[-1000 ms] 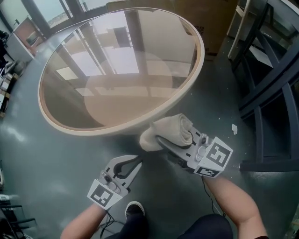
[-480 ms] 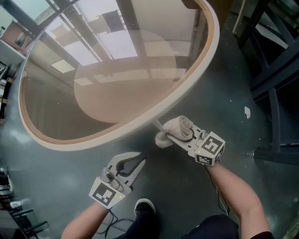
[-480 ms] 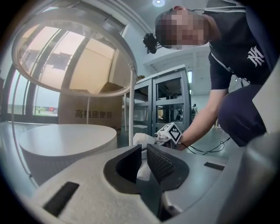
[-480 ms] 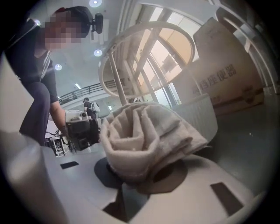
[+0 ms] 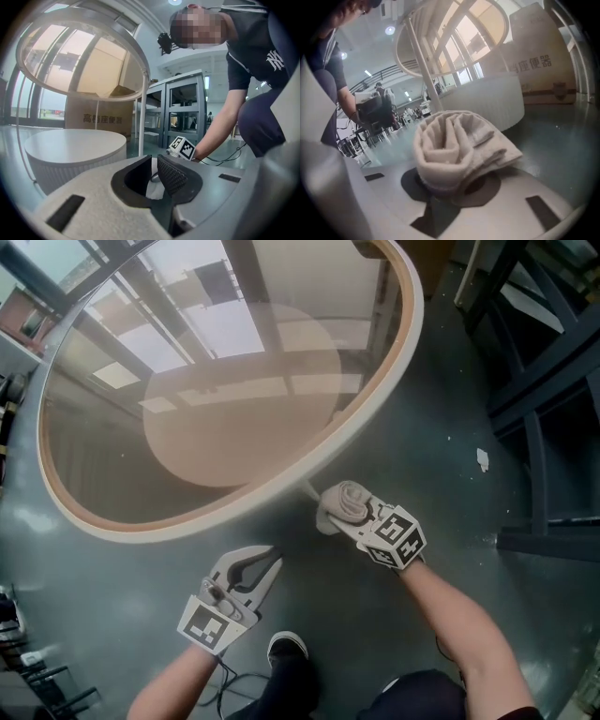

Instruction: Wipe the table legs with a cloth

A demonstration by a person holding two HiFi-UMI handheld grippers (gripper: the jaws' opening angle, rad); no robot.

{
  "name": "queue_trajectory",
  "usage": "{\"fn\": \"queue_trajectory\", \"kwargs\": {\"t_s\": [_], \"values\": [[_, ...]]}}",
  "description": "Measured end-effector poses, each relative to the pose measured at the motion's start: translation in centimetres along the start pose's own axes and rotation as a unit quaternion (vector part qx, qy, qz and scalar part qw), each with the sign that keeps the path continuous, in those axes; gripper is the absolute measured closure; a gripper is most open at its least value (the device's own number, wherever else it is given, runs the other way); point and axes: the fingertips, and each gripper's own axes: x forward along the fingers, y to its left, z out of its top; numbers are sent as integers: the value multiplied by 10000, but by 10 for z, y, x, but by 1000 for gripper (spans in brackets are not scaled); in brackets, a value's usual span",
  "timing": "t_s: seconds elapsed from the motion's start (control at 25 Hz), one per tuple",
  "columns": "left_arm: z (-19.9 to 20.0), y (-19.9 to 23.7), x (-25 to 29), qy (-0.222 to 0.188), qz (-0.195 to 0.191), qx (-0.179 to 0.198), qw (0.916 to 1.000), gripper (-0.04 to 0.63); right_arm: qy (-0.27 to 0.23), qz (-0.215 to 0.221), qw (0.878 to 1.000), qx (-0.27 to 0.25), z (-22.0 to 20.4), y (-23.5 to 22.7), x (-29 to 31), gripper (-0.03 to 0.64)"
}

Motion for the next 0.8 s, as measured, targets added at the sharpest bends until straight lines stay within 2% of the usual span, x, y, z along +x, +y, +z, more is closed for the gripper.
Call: {"fn": "queue_trajectory", "kwargs": {"t_s": [0.12, 0.24, 0.36, 0.44, 0.56, 0.8], "values": [[26, -19, -14, 69, 72, -307, 9995, 566, -330, 156, 9993, -66, 42, 48, -48, 526], [64, -52, -34, 230, -27, -440, 9988, 566, -632, 246, 9969, -403, 104, 109, -110, 526], [124, -84, -66, 296, -52, -605, 9977, 566, -1402, 317, 9883, -504, 189, 179, -179, 526], [174, -105, -92, 285, -36, -741, 9968, 569, -1658, 279, 9850, -381, 242, 223, -230, 526], [266, -132, -131, 103, 33, -854, 9963, 572, -1622, 229, 9855, -449, 309, 282, -299, 526], [469, -185, -197, -286, 147, -734, 9968, 575, -1998, 231, 9793, -206, 452, 378, -431, 526]]}}
